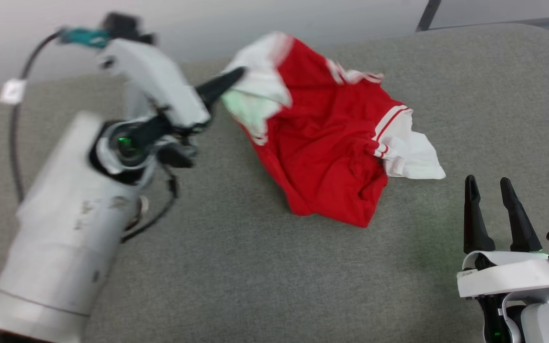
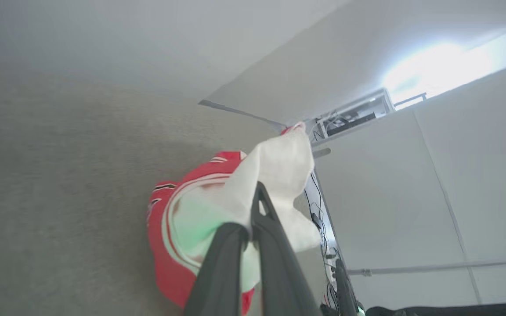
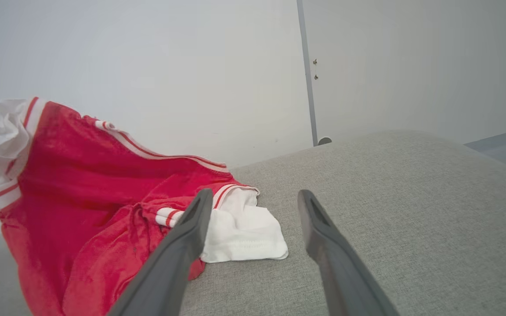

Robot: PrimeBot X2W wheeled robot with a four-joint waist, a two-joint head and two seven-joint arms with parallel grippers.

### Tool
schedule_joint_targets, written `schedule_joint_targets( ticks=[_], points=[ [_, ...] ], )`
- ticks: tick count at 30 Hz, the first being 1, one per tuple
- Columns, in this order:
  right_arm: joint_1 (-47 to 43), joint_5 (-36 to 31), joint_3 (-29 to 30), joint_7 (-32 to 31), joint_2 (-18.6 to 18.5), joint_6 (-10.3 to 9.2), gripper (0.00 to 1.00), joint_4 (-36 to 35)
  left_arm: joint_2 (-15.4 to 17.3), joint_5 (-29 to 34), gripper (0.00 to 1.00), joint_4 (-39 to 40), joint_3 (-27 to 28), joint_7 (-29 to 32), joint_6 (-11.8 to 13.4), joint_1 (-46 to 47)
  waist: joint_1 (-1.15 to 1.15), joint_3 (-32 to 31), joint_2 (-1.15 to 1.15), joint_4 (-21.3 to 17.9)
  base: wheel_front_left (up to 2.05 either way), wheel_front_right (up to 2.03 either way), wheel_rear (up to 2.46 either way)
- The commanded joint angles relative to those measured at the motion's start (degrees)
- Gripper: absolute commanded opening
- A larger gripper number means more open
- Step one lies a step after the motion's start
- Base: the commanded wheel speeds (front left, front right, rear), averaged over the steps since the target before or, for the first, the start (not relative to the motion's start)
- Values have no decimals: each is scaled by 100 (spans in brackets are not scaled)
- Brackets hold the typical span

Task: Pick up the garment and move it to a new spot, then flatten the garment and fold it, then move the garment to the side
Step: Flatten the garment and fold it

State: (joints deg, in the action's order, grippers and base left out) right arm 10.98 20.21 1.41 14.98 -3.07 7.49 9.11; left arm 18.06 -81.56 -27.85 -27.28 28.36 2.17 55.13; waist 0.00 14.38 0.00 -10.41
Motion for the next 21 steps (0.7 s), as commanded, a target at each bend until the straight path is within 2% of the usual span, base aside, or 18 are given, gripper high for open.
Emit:
schedule_joint_targets(
  ticks=[1,4,8,11,13,14,16,18,19,21],
  points=[
    [-36,-37,-18,27,-9,0,100,1,61,-39,0,-86,84,-45,56,-104,0,-25,0,40,0,0,0],
    [-10,-36,-47,27,-41,0,100,-4,181,-230,0,-472,328,-116,148,-238,0,-10,0,58,0,0,0],
    [48,-28,-83,28,-80,0,100,-39,444,-170,0,-980,382,-170,-70,-439,0,68,0,38,0,0,0],
    [52,-30,-33,27,-114,0,100,-65,526,-192,0,-1296,390,-137,-286,-544,0,140,0,40,0,0,0],
    [68,-22,-15,28,-125,0,100,-80,652,-15,0,-1513,287,-177,-435,-579,0,185,0,45,0,0,0],
    [76,-26,-10,27,-127,0,100,-85,681,40,11,-1631,258,-229,-483,-594,0,200,0,47,0,0,0],
    [91,-44,-6,27,-125,0,100,-98,717,161,44,-1861,237,-353,-546,-555,0,221,0,58,0,0,0],
    [99,-60,-5,28,-122,0,100,-104,760,235,91,-2044,183,-423,-613,-487,0,225,0,75,0,0,0],
    [92,-66,1,27,-124,0,100,-105,779,246,100,-2110,182,-425,-647,-451,0,221,0,90,0,0,0],
    [74,-70,25,27,-139,0,100,-107,845,353,100,-2206,124,-449,-731,-400,0,204,0,132,0,0,0]
  ],
)
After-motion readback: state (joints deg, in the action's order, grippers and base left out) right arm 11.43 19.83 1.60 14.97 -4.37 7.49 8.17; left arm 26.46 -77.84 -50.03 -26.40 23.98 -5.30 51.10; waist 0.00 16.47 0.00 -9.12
